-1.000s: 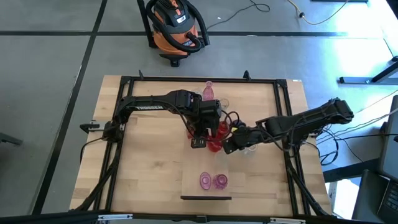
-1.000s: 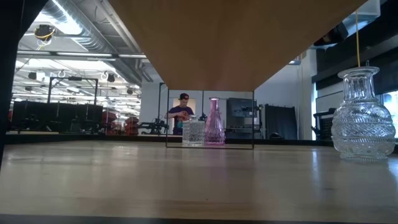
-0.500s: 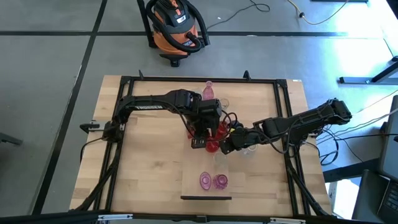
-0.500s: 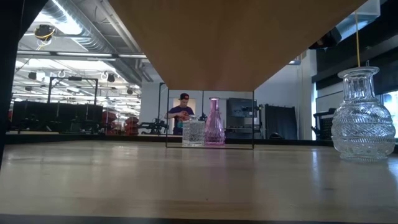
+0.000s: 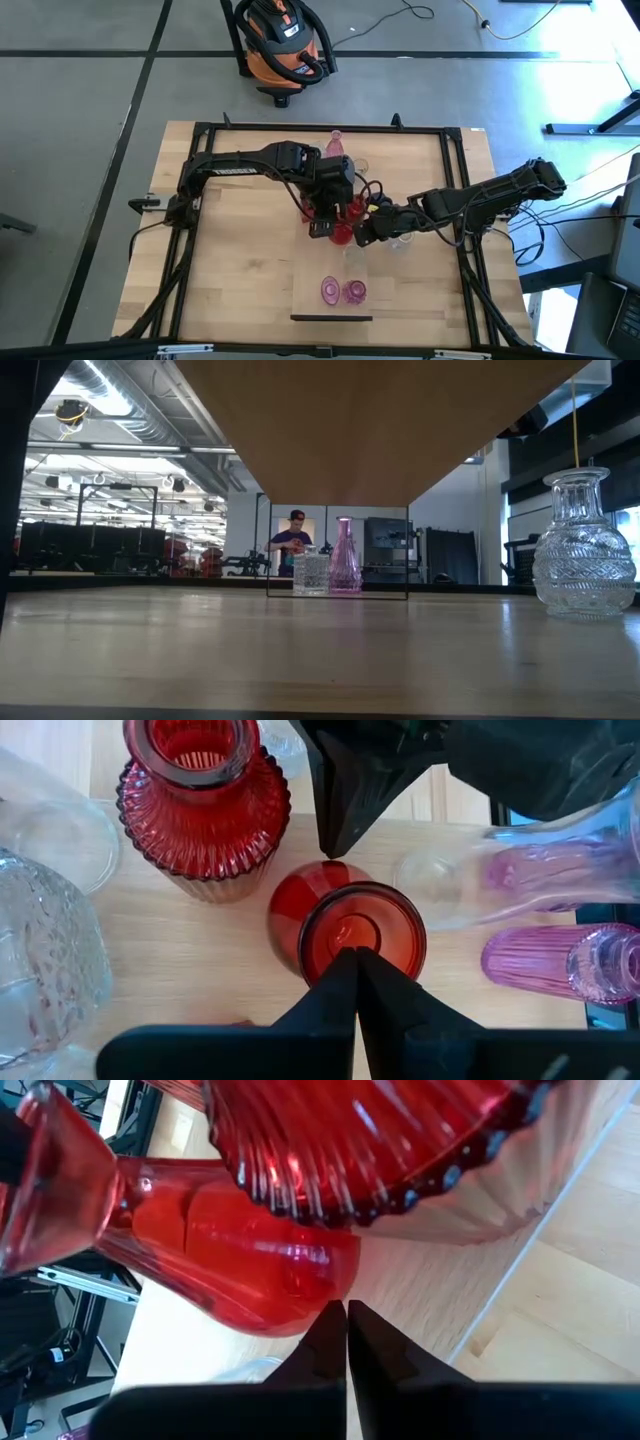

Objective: Sort vases onto shelf
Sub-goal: Adjust the vases on the shelf

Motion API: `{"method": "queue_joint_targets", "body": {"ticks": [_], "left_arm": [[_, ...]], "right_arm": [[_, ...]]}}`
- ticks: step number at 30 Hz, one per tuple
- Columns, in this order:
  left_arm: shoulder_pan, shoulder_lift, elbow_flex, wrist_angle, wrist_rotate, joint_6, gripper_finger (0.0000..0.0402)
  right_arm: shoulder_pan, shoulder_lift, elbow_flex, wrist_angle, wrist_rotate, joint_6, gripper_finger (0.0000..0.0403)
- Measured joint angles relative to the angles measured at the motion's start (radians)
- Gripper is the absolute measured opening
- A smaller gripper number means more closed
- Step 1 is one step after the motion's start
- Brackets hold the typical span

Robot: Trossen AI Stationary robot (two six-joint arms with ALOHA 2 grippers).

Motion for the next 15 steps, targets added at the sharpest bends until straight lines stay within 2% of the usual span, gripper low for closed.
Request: {"method": "queue_joint_targets", "body": {"ticks": [10, 15], "left_arm": [[0.0, -0.006, 0.051, -0.004, 0.0, -0.003, 0.0], [0.0, -0.006, 0.051, -0.004, 0.027, -0.004, 0.0]], "right_arm": [[0.0, 0.0, 0.0, -0.001, -0.016, 0.001, 0.0], [0.0, 0.0, 0.0, -0.001, 0.01, 0.001, 0.0]]}}
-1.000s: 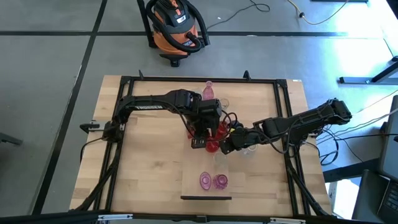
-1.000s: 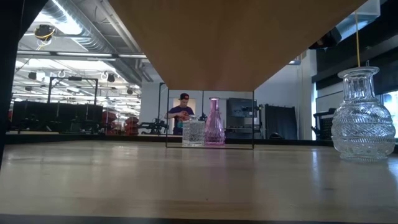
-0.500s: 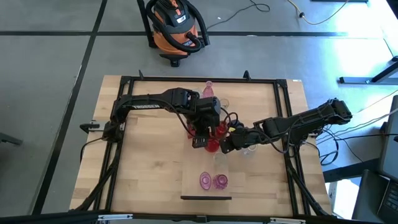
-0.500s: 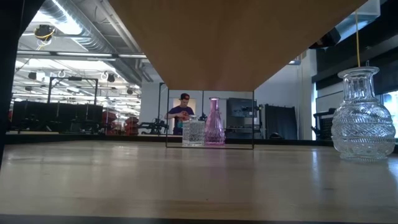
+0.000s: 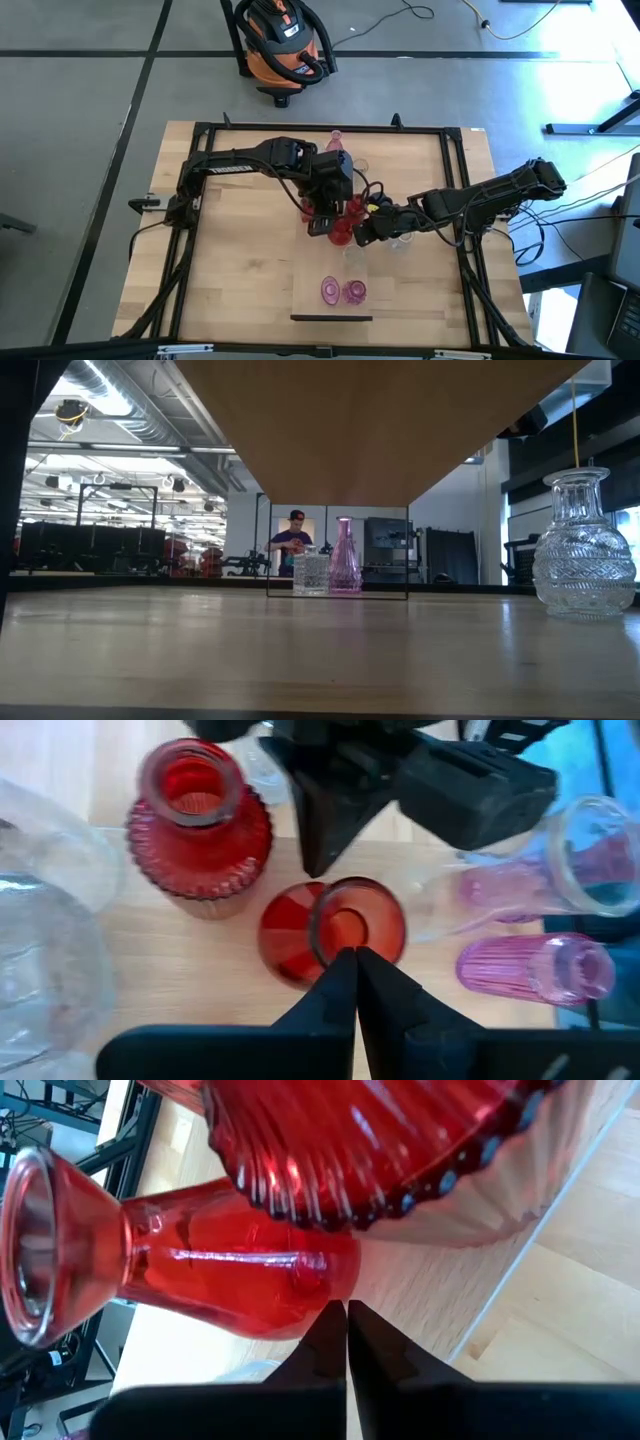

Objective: Sort vases onto shelf
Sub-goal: Adjust the vases on the shelf

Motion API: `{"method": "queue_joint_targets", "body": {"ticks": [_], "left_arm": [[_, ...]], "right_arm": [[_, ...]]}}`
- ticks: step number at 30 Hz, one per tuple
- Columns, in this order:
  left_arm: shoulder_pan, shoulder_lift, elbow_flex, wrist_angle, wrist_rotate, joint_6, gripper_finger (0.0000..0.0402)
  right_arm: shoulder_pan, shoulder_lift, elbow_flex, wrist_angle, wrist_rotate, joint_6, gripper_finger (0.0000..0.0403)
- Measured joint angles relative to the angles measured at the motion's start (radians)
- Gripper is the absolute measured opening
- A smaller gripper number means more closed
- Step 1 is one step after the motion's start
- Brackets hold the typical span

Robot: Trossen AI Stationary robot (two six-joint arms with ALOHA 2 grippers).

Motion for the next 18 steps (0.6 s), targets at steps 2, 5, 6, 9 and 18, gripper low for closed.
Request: {"method": "queue_joint_targets", "body": {"ticks": [2, 5, 6, 9, 18], "left_arm": [[0.0, 0.0, 0.0, 0.0, 0.031, -0.007, 0.0], [-0.002, 0.0, 0.0, -0.002, 0.061, -0.025, 0.0], [-0.005, 0.0, 0.0, -0.007, 0.056, -0.028, 0.0], [-0.014, 0.0, 0.0, -0.029, 0.003, -0.054, 0.0], [-0.001, 0.001, -0.013, -0.033, -0.021, -0.106, 0.0012]], "right_arm": [[0.0, 0.0, 0.0, 0.001, 0.004, 0.0, 0.0], [0.0, 0.0, 0.0, 0.002, 0.005, 0.0, 0.0], [0.0, 0.0, 0.0, 0.002, 0.005, 0.0, 0.0], [0.0, 0.0, 0.0, 0.002, 0.004, 0.0, 0.0], [0.0, 0.0, 0.0, 0.006, -0.011, 0.0, 0.0]]}}
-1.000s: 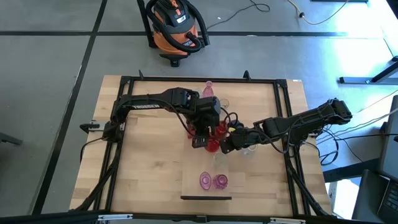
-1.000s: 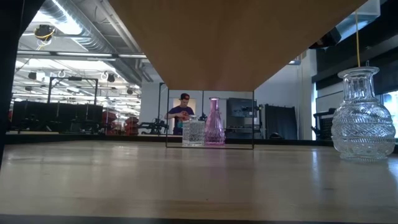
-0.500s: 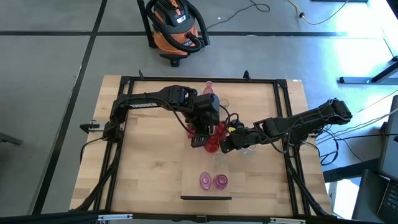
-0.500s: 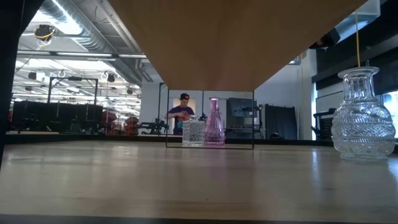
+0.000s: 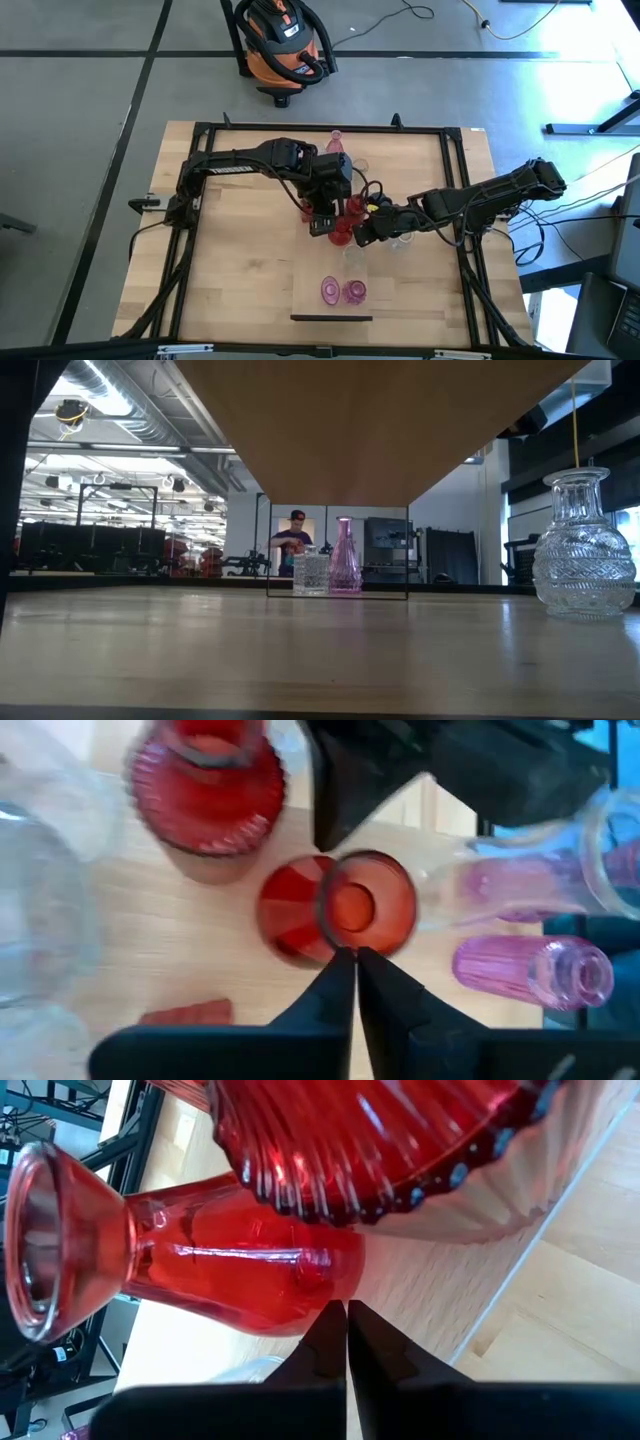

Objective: Sort vases onto shelf
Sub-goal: Adjust the vases on the shelf

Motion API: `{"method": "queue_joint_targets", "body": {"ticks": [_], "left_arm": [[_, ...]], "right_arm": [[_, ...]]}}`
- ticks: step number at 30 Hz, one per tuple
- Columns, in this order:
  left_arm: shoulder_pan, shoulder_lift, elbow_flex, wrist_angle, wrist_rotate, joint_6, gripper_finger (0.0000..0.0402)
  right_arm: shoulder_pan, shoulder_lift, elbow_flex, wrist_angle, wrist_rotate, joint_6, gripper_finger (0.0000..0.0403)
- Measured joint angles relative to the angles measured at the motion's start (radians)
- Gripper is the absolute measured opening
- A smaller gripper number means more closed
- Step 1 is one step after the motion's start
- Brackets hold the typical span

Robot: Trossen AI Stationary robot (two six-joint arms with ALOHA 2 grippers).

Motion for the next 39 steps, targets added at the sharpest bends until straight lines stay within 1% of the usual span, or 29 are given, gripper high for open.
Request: {"method": "queue_joint_targets", "body": {"ticks": [8, 13, 22, 31, 35, 39], "left_arm": [[0.015, 0.0, -0.001, 0.0, -0.013, -0.019, 0.0093], [0.014, 0.0, -0.001, 0.009, -0.015, -0.024, 0.0119], [0.008, 0.033, -0.002, 0.02, -0.014, -0.049, 0.0123], [0.007, 0.037, -0.002, 0.023, -0.015, -0.049, 0.0122], [0.005, 0.043, -0.002, 0.023, -0.015, -0.049, 0.011], [0.002, 0.048, -0.002, 0.006, -0.014, -0.049, 0.0087]], "right_arm": [[0.005, 0.0, 0.0, 0.023, 0.0, 0.0, 0.0], [0.029, 0.0, 0.0, 0.022, 0.009, 0.008, 0.0], [0.035, 0.0, 0.0, 0.041, 0.037, 0.026, 0.0], [0.034, 0.0, 0.0, 0.052, 0.054, 0.026, 0.0], [0.032, 0.0, 0.0, 0.085, 0.063, 0.023, 0.0], [0.032, 0.0, 0.0, 0.092, 0.064, 0.019, 0.0]]}}
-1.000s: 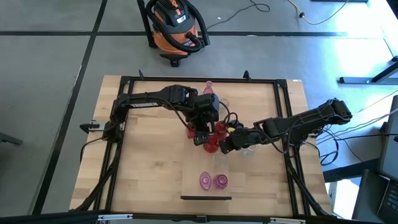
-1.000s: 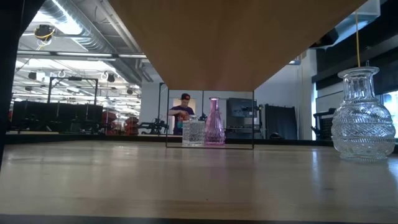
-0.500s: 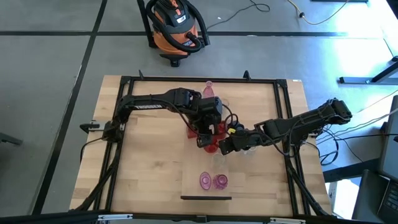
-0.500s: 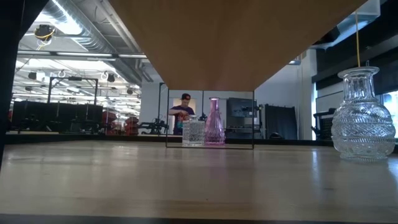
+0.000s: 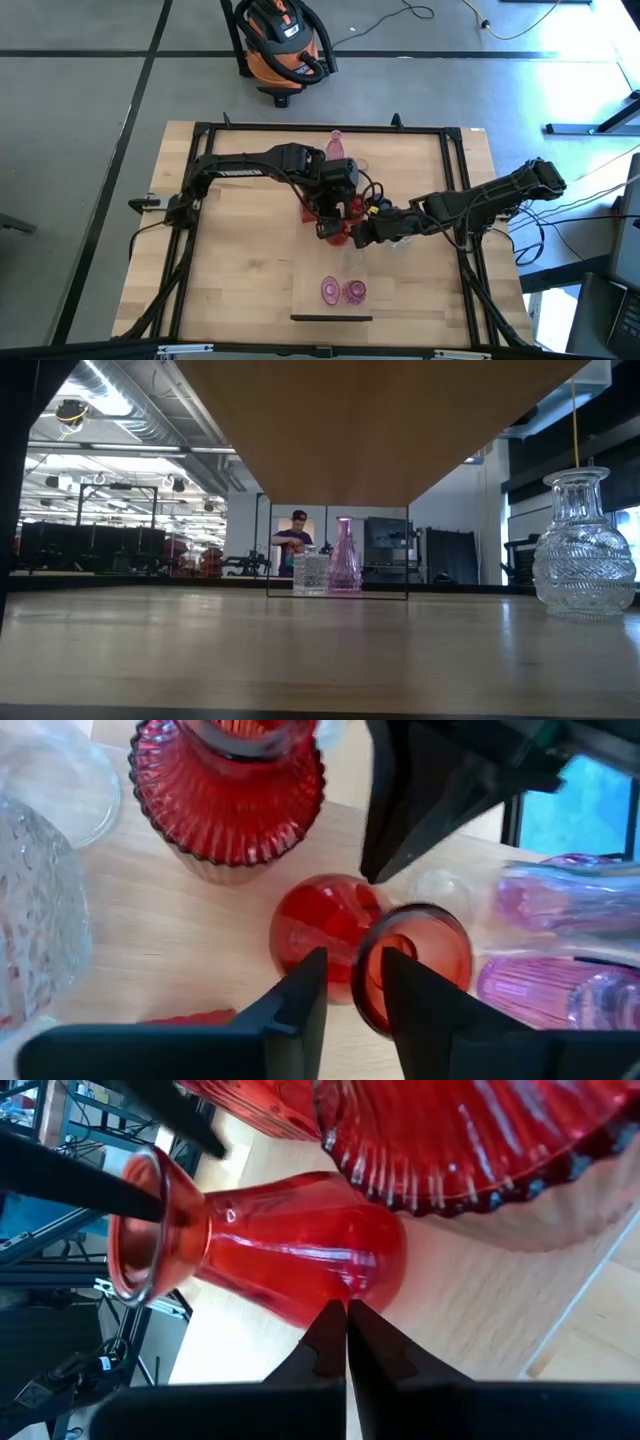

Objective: Sort vases onto shelf
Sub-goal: Adjust the vases on the shelf

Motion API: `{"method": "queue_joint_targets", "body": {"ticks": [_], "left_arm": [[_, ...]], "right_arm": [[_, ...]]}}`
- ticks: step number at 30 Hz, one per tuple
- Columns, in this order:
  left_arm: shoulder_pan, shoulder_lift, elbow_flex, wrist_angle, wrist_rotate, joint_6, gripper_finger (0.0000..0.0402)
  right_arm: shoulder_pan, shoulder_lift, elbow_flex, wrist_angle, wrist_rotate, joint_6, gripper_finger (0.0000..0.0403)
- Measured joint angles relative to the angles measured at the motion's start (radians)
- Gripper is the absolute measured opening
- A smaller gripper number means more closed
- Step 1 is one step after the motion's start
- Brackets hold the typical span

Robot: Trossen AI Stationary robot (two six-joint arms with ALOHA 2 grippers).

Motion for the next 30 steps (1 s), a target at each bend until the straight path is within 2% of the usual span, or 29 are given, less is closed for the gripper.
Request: {"method": "queue_joint_targets", "body": {"ticks": [11, 30], "left_arm": [[0.0, 0.001, 0.002, 0.004, -0.007, 0.007, 0.0012], [0.027, -0.001, 0.003, -0.068, -0.027, 0.007, 0.003]], "right_arm": [[0.0, 0.0, 0.0, 0.0, 0.005, 0.0, 0.0], [0.0, 0.0, 0.0, -0.001, -0.004, -0.007, 0.0]]}}
